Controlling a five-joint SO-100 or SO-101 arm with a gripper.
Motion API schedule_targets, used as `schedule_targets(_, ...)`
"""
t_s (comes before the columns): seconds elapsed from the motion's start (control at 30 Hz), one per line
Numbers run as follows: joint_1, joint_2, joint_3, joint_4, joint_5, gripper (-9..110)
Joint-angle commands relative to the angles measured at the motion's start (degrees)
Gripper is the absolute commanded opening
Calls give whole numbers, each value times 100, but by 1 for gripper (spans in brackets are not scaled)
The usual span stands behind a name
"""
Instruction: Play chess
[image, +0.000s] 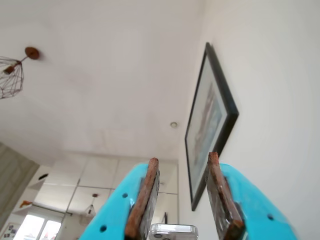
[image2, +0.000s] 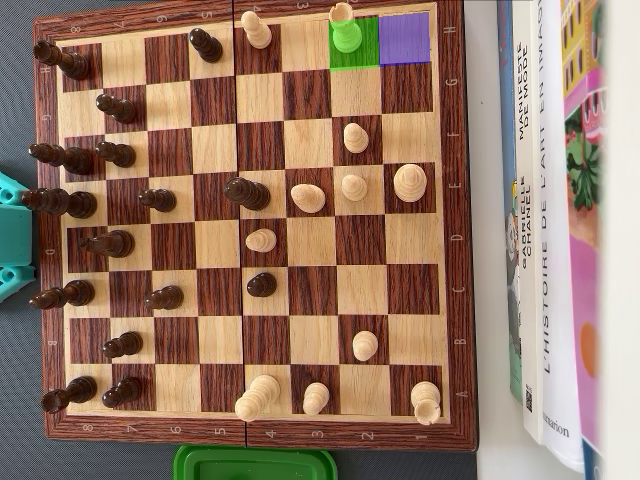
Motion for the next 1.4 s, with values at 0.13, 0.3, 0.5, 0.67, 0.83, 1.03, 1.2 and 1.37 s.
schedule_targets(0.13, 0, -44, 123, -712, -26, 15)
schedule_targets(0.3, -9, -44, 123, -1354, -35, 15)
schedule_targets(0.5, -9, -44, 123, -1934, -35, 15)
schedule_targets(0.67, -9, -44, 123, -2329, -35, 15)
schedule_targets(0.83, -9, -44, 123, -2786, -35, 15)
schedule_targets(1.03, -18, -44, 123, -3111, -35, 15)
schedule_targets(1.2, -18, -44, 123, -3111, -26, 15)
schedule_targets(1.37, -18, -44, 123, -3111, -9, 15)
